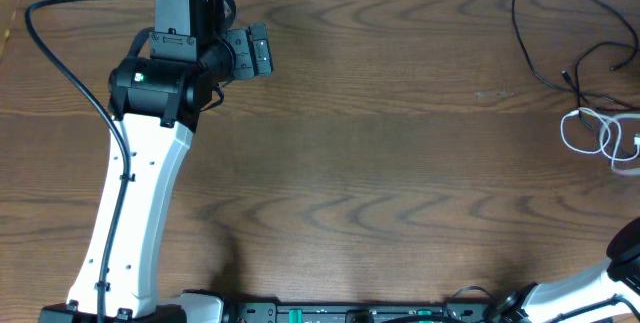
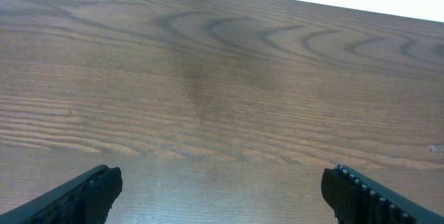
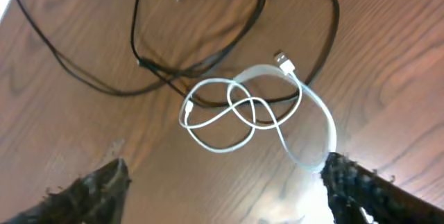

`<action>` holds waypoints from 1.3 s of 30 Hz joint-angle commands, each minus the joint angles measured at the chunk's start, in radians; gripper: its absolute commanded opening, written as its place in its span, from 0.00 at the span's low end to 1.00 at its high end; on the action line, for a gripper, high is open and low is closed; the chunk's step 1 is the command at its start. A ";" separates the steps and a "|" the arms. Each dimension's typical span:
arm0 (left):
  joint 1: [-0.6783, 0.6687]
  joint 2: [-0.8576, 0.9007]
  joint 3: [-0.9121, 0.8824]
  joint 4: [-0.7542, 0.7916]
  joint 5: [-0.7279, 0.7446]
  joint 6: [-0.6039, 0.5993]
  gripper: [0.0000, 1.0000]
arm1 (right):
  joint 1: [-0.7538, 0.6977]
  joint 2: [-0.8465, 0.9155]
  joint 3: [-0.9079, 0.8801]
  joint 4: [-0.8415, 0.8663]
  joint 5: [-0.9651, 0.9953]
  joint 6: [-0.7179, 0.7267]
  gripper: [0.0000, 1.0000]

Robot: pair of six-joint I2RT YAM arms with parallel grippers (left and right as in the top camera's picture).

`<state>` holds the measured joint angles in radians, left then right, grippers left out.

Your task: Untangle cables

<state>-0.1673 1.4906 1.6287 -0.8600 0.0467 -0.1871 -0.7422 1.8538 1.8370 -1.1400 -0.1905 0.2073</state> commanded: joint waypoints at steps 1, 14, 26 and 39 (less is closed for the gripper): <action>0.004 0.006 0.000 0.000 -0.002 -0.010 0.97 | -0.002 -0.008 0.000 -0.009 -0.075 -0.069 0.91; 0.005 0.006 -0.002 -0.014 -0.002 -0.010 0.98 | 0.240 -0.256 0.000 -0.035 -0.390 -0.357 0.99; 0.005 0.006 -0.002 -0.014 -0.002 -0.010 0.98 | 0.404 -0.534 0.000 -0.212 -0.301 -0.359 0.99; 0.005 0.006 -0.002 -0.014 -0.003 -0.010 0.98 | 0.406 -0.611 -0.001 -0.267 -0.290 -0.359 0.99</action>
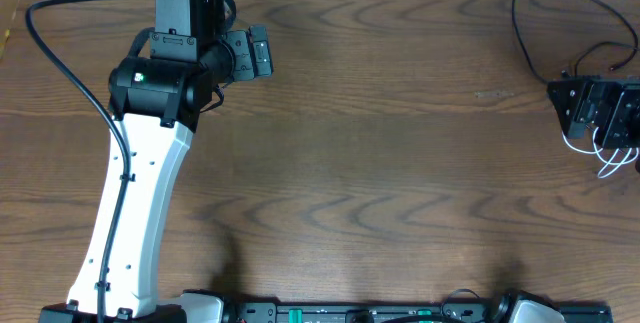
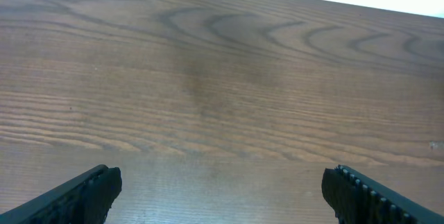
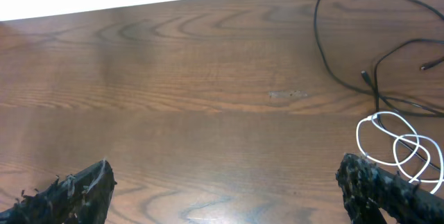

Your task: Untangle cables

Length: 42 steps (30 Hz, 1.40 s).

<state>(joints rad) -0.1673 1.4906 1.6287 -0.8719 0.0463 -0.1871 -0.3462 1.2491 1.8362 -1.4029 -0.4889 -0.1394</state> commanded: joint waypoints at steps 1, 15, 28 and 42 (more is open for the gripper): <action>0.005 0.006 -0.002 -0.003 -0.002 -0.010 0.98 | 0.010 -0.006 0.000 -0.004 0.009 -0.012 0.99; 0.005 0.006 -0.002 -0.003 -0.002 -0.010 0.98 | 0.238 -0.132 -0.229 0.266 0.264 -0.016 0.99; 0.005 0.006 -0.002 -0.003 -0.002 -0.010 0.98 | 0.393 -0.598 -1.141 1.202 0.314 -0.003 0.99; 0.004 0.006 -0.002 -0.003 -0.002 -0.010 0.98 | 0.401 -1.081 -1.704 1.481 0.325 -0.004 0.99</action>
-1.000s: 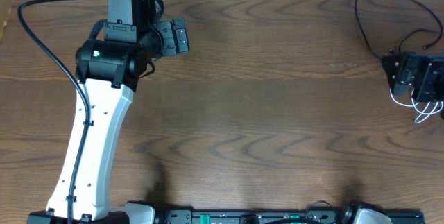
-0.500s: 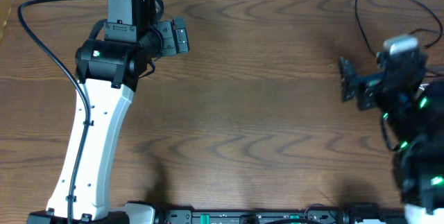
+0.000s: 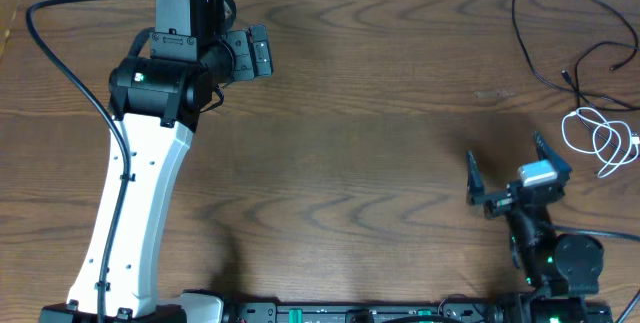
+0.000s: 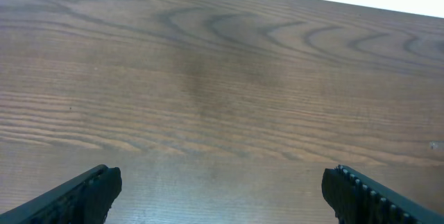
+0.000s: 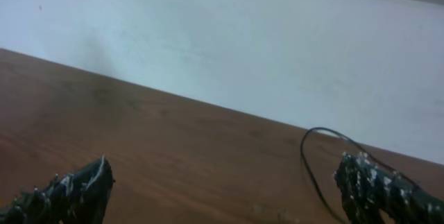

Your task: Untangle cables

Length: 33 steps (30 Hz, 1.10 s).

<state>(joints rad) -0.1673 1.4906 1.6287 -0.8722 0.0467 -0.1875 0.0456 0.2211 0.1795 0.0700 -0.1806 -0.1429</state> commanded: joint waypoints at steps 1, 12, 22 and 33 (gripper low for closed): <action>0.004 0.006 -0.002 -0.002 -0.002 -0.010 0.98 | 0.009 -0.076 -0.069 0.010 0.017 0.000 0.99; 0.005 0.006 -0.002 -0.003 -0.003 -0.010 0.98 | 0.027 -0.216 -0.174 -0.053 0.013 0.009 0.99; 0.004 0.006 -0.002 -0.003 -0.003 -0.010 0.98 | 0.027 -0.208 -0.174 -0.132 0.014 0.022 0.99; 0.004 0.006 -0.002 -0.002 -0.003 -0.010 0.98 | 0.027 -0.208 -0.174 -0.132 0.014 0.022 0.99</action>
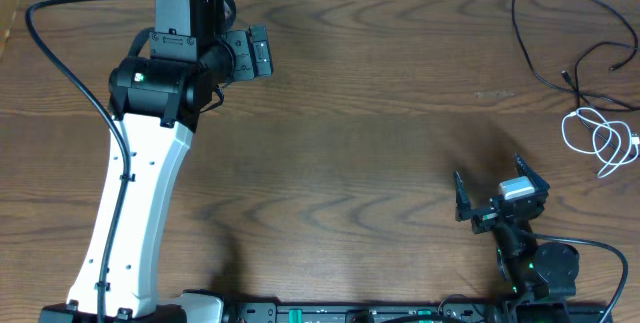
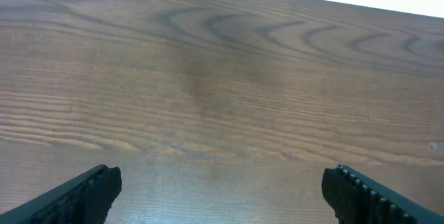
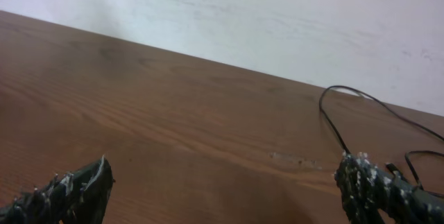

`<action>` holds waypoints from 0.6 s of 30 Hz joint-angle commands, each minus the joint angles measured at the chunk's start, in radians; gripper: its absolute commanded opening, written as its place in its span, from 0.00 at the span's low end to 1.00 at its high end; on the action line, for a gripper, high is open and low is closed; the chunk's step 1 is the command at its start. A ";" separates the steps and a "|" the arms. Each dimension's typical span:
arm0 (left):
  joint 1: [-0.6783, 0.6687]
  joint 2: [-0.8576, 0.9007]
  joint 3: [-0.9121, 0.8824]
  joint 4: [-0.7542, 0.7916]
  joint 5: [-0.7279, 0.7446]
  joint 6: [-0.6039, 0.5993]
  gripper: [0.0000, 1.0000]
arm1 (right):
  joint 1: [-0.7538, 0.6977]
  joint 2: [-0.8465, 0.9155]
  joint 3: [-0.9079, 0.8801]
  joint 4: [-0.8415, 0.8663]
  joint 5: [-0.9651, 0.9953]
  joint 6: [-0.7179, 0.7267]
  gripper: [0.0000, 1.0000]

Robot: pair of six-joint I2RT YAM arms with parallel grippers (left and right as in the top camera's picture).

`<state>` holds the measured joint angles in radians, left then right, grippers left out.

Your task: Untangle cables

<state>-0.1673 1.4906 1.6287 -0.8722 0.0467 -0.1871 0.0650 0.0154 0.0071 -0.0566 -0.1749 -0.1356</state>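
A thin black cable loops at the table's far right corner, and a coiled white cable lies just in front of it. The two lie close together at the right edge. My right gripper hangs open near the table's front right, well left of and nearer than the white coil, with nothing between its fingers. In the right wrist view the black cable shows far off at the right. My left gripper stays open at the far left, over bare wood.
The brown wooden table fills the overhead view. A white wall rises behind its far edge. My left arm's thick black cord curves along the left side.
My right gripper has shifted a little left and toward the front edge, still open. Its camera now tilts lower, showing more table. The left arm and both cables are unchanged.
My right gripper first hung open right over the two cables. Then it sat at the right edge beside the white coil. It later stood open at the front right, away from the cables, and sits still nearer the front now. The left arm never moved.
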 commanded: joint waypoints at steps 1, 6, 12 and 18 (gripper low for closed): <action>0.005 0.006 -0.002 -0.002 -0.002 -0.010 0.98 | 0.008 -0.002 -0.002 -0.006 0.008 0.015 0.99; 0.005 0.006 -0.002 -0.003 -0.003 -0.010 0.98 | 0.008 -0.002 -0.002 -0.006 0.008 0.015 0.99; 0.005 0.006 -0.002 -0.062 -0.049 -0.009 0.98 | 0.008 -0.002 -0.002 -0.006 0.008 0.015 0.99; 0.005 -0.005 -0.002 -0.140 -0.094 0.012 0.98 | 0.008 -0.002 -0.002 -0.006 0.008 0.015 0.99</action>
<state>-0.1673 1.4906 1.6287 -0.9741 -0.0017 -0.1867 0.0650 0.0154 0.0071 -0.0570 -0.1749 -0.1356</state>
